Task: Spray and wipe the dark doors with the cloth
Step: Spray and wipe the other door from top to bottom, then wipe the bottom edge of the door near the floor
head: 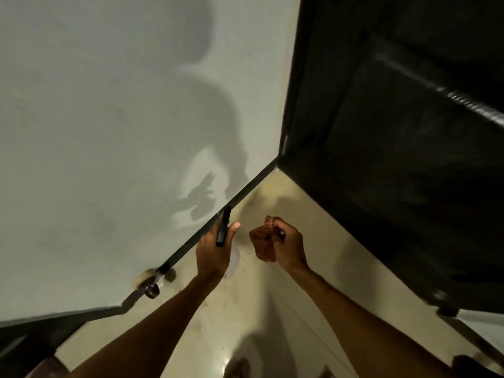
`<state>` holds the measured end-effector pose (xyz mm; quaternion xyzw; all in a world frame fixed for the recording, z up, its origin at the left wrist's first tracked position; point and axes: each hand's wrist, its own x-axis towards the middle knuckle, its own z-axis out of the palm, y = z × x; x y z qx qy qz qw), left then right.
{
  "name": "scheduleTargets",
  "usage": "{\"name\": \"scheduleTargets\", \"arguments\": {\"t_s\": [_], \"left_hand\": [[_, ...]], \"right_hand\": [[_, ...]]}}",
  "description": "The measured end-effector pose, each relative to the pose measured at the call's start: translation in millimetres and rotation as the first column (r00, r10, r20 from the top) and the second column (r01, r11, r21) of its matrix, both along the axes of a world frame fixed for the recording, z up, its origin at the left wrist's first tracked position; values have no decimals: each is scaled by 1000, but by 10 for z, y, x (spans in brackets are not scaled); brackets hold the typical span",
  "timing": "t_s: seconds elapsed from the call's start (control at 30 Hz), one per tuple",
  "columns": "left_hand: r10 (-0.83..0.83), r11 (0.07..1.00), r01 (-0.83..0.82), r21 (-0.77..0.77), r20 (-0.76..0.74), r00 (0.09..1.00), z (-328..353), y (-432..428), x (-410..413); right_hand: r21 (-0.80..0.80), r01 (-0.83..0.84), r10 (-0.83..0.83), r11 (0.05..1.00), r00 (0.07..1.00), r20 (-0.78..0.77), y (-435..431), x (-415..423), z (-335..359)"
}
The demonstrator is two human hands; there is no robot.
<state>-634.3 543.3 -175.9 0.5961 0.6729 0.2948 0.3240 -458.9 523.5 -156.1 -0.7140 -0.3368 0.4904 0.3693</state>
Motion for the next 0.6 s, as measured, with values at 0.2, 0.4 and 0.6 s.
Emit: {"name": "scheduleTargets", "arguments": {"t_s": [0.2, 0.4, 0.6], "left_hand": [[127, 991, -114, -71, 217, 968, -1965, 336, -445], [293, 954, -294, -65, 415, 861, -3098, 620, -442], [304, 952, -297, -75, 356, 884, -3751, 593, -592]], "right_hand": [[48, -55, 49, 997, 990, 129, 582, -456, -1937], [117, -113, 90, 987, 979, 186, 983, -677, -3074], [-79, -445, 451, 892, 865, 222, 1037, -770, -3777]]}}
